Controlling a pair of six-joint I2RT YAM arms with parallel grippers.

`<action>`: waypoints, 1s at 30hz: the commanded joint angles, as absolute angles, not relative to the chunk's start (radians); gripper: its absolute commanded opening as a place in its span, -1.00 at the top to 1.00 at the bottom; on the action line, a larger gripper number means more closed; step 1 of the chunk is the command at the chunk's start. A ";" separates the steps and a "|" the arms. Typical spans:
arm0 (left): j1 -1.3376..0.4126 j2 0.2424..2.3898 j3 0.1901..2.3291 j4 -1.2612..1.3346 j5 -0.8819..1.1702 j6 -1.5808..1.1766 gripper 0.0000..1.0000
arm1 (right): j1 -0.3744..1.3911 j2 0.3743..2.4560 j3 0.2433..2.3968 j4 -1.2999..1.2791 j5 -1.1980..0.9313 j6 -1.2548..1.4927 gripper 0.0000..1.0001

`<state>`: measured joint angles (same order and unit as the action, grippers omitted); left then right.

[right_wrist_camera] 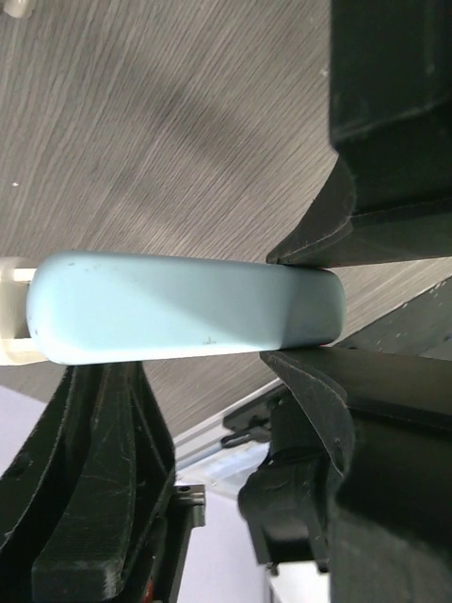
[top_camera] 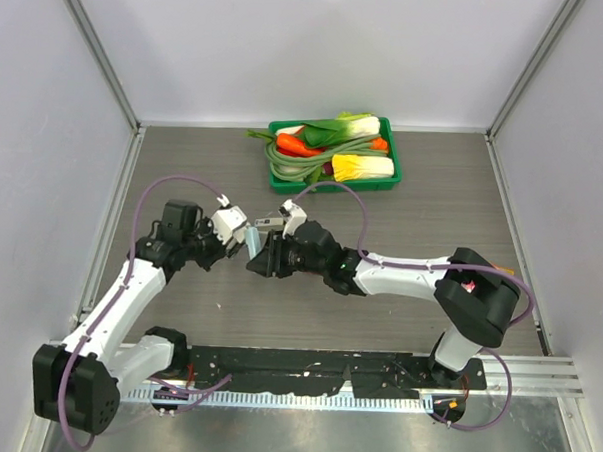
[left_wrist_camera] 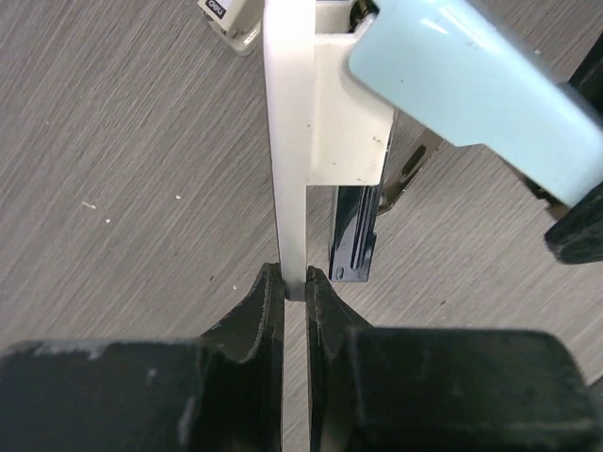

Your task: Unload the staples from the stapler

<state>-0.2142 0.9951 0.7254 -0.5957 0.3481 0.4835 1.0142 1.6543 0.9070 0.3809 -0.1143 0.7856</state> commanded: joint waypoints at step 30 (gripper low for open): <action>-0.413 0.996 0.546 -0.314 -0.108 0.695 1.00 | 0.954 1.549 0.884 0.084 -0.054 0.281 0.98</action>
<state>-0.4244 1.0035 0.5209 -0.2668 0.0177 0.7147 0.9768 1.5894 0.8989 0.1284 -0.1509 0.3035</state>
